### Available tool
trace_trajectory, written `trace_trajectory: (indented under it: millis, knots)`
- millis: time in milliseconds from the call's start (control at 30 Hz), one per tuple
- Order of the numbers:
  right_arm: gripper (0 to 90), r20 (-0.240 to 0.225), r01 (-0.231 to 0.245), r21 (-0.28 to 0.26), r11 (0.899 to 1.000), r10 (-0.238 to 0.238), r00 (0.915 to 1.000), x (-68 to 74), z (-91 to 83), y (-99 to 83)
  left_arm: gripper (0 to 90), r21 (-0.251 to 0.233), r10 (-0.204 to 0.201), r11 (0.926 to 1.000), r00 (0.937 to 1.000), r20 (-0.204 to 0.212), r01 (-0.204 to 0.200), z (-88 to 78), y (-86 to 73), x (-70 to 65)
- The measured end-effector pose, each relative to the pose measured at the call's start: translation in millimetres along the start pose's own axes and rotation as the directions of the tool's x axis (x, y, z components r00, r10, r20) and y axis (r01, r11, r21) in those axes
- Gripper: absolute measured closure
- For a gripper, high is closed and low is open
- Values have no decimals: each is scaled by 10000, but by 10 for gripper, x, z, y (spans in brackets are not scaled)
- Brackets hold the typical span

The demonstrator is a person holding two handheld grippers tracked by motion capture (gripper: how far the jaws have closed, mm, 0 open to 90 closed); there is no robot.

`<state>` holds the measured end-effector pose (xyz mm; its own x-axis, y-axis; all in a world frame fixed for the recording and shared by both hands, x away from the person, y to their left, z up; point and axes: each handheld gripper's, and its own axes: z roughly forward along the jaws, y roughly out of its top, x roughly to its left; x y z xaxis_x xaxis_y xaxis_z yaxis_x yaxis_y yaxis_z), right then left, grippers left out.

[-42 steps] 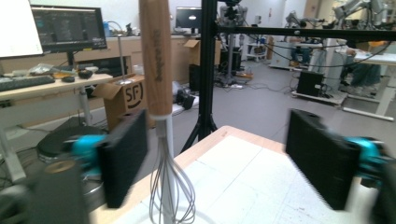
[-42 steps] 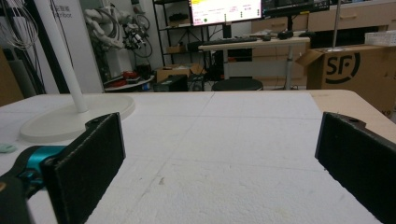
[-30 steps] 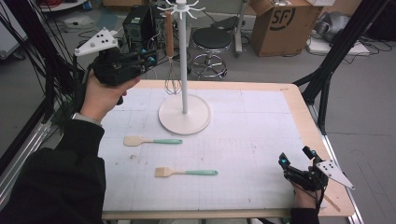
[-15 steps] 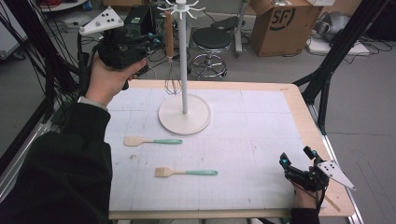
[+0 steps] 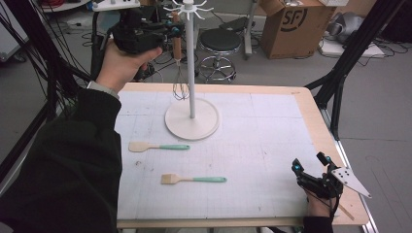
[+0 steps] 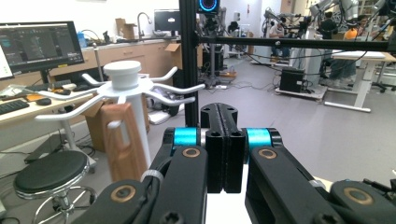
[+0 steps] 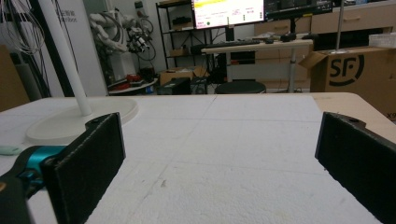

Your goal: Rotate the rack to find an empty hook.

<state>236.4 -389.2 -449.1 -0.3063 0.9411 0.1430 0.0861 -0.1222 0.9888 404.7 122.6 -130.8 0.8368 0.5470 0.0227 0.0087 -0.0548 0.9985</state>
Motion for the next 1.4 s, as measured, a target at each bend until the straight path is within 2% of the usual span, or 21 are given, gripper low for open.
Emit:
trace_trajectory:
  millis: [400, 600, 767, 1000, 1067, 1267, 1367, 1400]
  knots:
    - [4, 29, 53, -2, 10000, -53, 10000, -16, 1, -2, 899, 308, 115, 9995, 9999, -43, -113, 210, 70, -13]
    - [4, 27, 39, 0, 10000, -39, 10000, -14, 0, -3, 899, 539, 299, 9982, 9989, -357, -279, 275, 77, 1]
    - [4, 49, -76, 2, 10000, 76, 10000, -11, -2, 1, 899, 635, 362, 9974, 9978, -548, -327, 235, 78, 35]
    - [4, 17, 82, 9, 10000, -82, 10000, -19, 1, -3, 899, 631, 372, 9975, 9966, -730, -326, 141, 84, 111]
    - [5, 38, -15, -9, 10000, 15, 10000, -12, 1, 1, 899, 616, 305, 9978, 9959, -850, -253, 118, 79, 146]
    - [4, 29, 92, 30, 10000, -92, 10000, -19, -1, -1, 899, 454, 114, 9989, 9945, -1044, -67, 82, 53, 260]
    - [4, 78, -47, 22, 10000, 47, 10000, -11, -1, 1, 899, 510, 117, 9987, 9928, -1194, -56, 64, 37, 325]
    - [4, 57, 79, 49, 10000, -80, 10000, -19, -2, -2, 899, 417, 22, 9991, 9922, -1247, 30, 63, 29, 339]
